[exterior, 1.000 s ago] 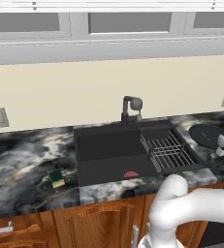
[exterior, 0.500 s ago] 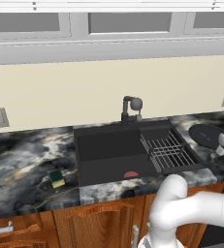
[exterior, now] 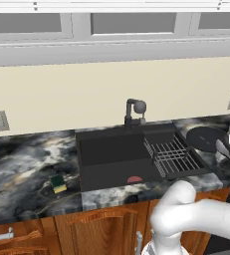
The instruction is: Pick the pan and sponge and place them into the sink. Then turn on the water.
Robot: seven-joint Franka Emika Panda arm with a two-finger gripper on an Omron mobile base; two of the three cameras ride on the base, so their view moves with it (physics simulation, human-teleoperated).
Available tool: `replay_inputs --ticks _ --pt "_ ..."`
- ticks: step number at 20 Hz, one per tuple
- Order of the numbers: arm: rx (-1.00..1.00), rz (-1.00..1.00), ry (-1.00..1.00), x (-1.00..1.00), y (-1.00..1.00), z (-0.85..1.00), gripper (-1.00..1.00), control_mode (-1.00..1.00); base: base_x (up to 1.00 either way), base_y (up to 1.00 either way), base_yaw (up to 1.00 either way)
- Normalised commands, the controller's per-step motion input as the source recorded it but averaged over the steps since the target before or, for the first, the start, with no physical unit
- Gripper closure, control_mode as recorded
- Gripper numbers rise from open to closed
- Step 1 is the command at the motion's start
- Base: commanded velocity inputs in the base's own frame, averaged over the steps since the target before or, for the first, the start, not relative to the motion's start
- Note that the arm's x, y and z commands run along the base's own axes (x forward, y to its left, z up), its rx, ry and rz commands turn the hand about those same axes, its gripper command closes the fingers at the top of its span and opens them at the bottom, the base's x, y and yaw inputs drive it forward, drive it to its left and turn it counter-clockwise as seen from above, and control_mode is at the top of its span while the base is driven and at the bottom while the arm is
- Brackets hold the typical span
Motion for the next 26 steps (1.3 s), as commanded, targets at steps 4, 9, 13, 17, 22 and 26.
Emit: replay_inputs --ticks 4,9,13,17,22,26 --pt "-0.14 0.10 -0.06 -0.35 0.39 0.15 1.00 -1.00 0.00 0.00 0.00" --pt "-0.09 0.13 -0.04 -0.35 0.30 0.11 1.00 -1.00 0.00 0.00 0.00" --pt "-0.06 0.14 -0.06 -0.40 0.10 0.35 1.00 -1.00 0.00 0.00 0.00" --pt "-0.01 0.13 -0.06 -0.28 0.01 0.50 1.00 -1.00 0.00 0.00 0.00" --pt "0.00 0.12 -0.01 -0.16 0.10 0.37 1.00 -1.00 0.00 0.00 0.00" --pt "0.00 0.11 0.02 -0.02 0.35 0.06 1.00 -1.00 0.00 0.00 0.00"
